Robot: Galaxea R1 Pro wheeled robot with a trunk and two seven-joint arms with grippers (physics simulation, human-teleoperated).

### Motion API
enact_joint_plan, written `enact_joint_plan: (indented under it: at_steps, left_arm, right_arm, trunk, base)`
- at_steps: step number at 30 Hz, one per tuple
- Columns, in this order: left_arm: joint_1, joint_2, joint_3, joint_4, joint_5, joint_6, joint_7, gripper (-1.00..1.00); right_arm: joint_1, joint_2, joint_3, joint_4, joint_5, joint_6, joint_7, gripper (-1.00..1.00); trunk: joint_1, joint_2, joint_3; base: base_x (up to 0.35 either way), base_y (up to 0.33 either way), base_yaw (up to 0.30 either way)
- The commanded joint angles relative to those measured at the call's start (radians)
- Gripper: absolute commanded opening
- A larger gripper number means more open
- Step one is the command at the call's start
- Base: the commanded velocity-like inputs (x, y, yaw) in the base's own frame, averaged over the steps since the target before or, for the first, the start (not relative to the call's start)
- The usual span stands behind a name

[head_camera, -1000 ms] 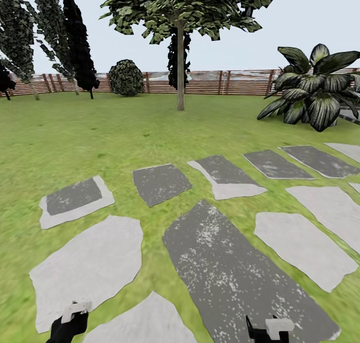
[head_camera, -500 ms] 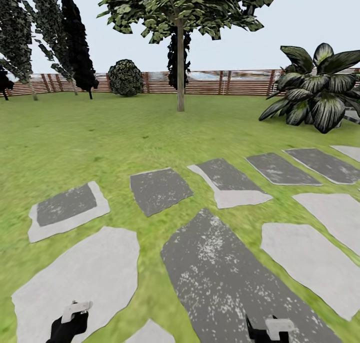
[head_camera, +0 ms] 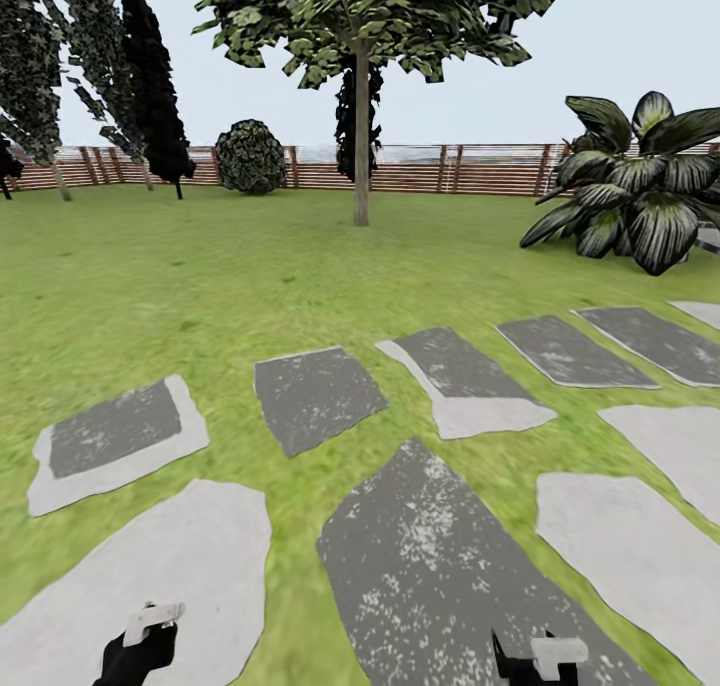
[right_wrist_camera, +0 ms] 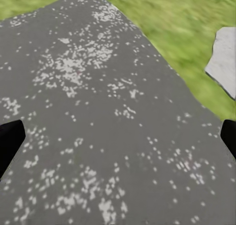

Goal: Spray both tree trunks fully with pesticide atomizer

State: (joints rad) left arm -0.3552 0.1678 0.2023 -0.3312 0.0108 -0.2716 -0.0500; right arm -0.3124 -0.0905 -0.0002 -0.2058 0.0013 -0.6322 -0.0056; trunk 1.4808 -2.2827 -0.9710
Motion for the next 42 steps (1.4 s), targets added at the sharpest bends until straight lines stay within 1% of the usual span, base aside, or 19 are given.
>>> enact_joint_plan:
  at_steps: [1, 3, 7, 8, 16, 25, 30, 36, 42]
  left_arm:
    - [-0.001, -0.001, 0.005, 0.001, 0.001, -0.003, -0.005, -1.00]
    - [-0.001, -0.010, 0.003, 0.002, 0.000, -0.002, -0.006, -1.00]
    - [-0.001, -0.048, -0.001, 0.002, -0.011, -0.001, -0.006, -1.00]
    - [0.000, -0.051, -0.002, 0.002, -0.011, -0.001, -0.007, -1.00]
    - [0.001, -0.046, 0.004, 0.002, -0.003, -0.001, -0.009, -1.00]
    - [0.001, -0.045, 0.004, 0.001, -0.003, -0.001, -0.010, -1.00]
    - [0.001, -0.046, 0.001, 0.003, -0.011, -0.001, -0.008, -1.00]
    - [0.001, -0.047, 0.000, 0.002, -0.009, -0.001, -0.008, -1.00]
    - [0.006, -0.049, -0.001, 0.002, -0.013, -0.003, -0.008, -1.00]
  right_arm:
    - [-0.001, 0.000, 0.000, 0.001, 0.000, -0.003, -0.001, 1.00]
    - [-0.001, 0.000, 0.001, 0.001, 0.001, -0.003, -0.001, 1.00]
    - [-0.001, -0.001, 0.001, 0.002, 0.002, -0.003, -0.001, 1.00]
    - [-0.001, -0.001, 0.001, 0.002, 0.002, -0.003, -0.001, 1.00]
    - [0.001, -0.002, 0.000, 0.001, -0.001, -0.004, -0.003, 1.00]
    - [0.001, 0.001, 0.000, -0.004, -0.001, -0.003, -0.004, 1.00]
    - [0.000, 0.004, 0.002, -0.005, -0.001, -0.003, -0.001, 1.00]
    - [0.000, 0.003, 0.002, -0.002, 0.001, -0.003, -0.002, 1.00]
    - [0.001, 0.003, 0.002, -0.001, 0.001, -0.004, -0.002, 1.00]
  trunk:
    - [0.000, 0.000, -0.001]
    - [0.000, 0.000, -0.001]
    - [0.000, 0.000, -0.001]
    - [0.000, 0.000, -0.001]
    - [0.000, 0.000, -0.001]
    - [0.000, 0.000, -0.001]
    - [0.000, 0.000, -0.001]
    - [0.000, 0.000, -0.001]
    - [0.000, 0.000, 0.000]
  base:
    - [0.337, 0.000, 0.000]
    - [0.337, 0.000, 0.000]
    - [0.337, 0.000, 0.000]
    - [0.337, 0.000, 0.000]
    - [0.337, 0.000, 0.000]
    - [0.337, 0.000, 0.000]
    - [0.337, 0.000, 0.000]
    - [0.337, 0.000, 0.001]
    - [0.337, 0.000, 0.160]
